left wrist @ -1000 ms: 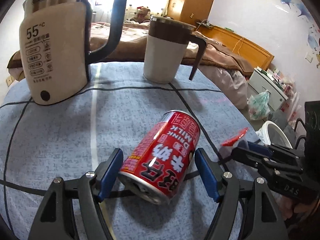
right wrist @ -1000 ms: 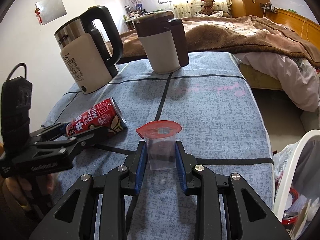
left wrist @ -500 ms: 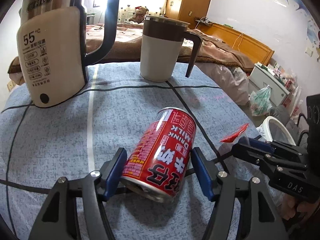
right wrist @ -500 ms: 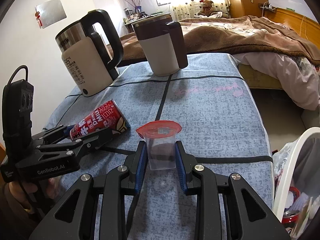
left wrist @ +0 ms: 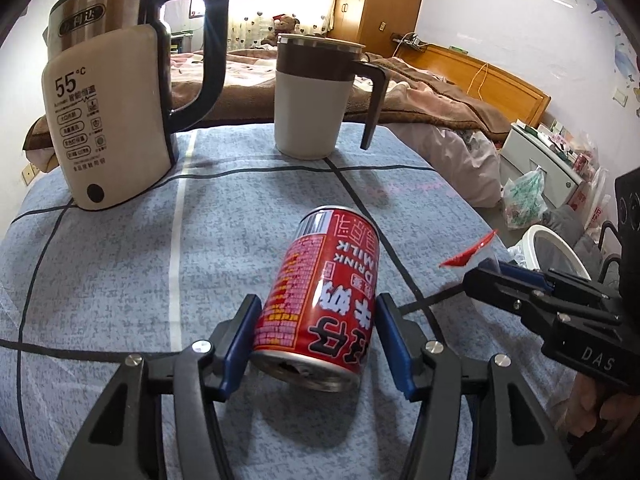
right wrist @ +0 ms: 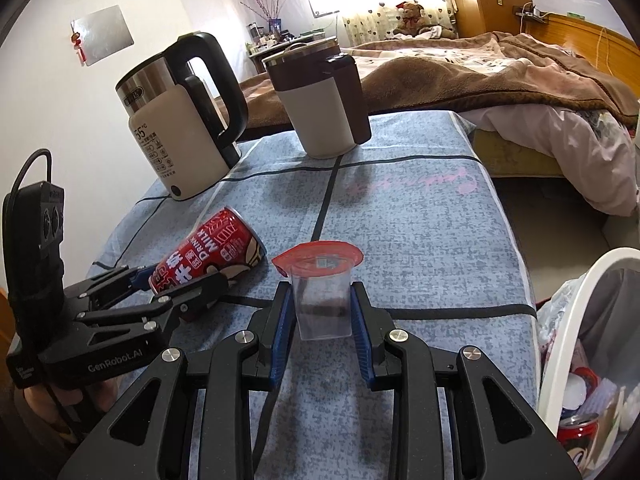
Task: Collect trash
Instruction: 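Grasp the red milk drink can with the left tool and lift it, then carry cup and milk can over the bin and open both tools to drop them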
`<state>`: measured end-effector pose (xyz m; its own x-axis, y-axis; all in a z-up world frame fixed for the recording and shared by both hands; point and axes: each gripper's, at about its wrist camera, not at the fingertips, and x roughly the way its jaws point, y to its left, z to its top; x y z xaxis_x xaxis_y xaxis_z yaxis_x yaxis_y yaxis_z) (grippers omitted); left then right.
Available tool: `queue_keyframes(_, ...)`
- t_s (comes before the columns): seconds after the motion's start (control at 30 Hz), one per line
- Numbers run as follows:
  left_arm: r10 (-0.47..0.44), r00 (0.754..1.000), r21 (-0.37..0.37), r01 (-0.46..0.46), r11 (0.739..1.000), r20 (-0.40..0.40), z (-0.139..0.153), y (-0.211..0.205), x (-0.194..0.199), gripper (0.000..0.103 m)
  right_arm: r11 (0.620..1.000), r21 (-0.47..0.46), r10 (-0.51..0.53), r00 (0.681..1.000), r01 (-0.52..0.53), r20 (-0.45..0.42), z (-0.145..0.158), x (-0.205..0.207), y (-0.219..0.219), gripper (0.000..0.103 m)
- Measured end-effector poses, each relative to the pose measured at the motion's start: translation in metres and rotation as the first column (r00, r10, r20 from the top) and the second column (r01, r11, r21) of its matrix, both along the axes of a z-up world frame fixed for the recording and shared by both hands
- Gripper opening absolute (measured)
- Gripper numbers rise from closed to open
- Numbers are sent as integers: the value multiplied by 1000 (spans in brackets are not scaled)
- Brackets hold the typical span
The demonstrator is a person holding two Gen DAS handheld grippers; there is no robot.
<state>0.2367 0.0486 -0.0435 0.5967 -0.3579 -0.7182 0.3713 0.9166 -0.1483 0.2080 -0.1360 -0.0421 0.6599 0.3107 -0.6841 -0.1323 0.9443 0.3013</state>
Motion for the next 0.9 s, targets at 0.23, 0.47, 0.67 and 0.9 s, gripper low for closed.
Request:
queue_keyframes(0.23, 4, 1000, -8, -4, 1000, 11, 7, -6, -16, 59, 1000, 10, -17, 1000, 17, 13, 5, -11, -9, 30)
queue_keyframes(0.47, -9, 1000, -3, 9, 1000, 12, 9, -19, -36, 59, 999, 21, -28, 999, 28, 29, 14, -25, -18, 30)
queue_keyframes(0.67, -37, 999, 16, 37, 999, -6, 1, -32, -37, 60, 999, 26, -29, 999, 28, 30, 14, -34, -23, 30)
queue_keyframes(0.9, -19, 999, 7, 19, 1000, -30, -3, -38, -27, 60, 999, 34, -41, 999, 40, 27, 13, -36, -31, 30)
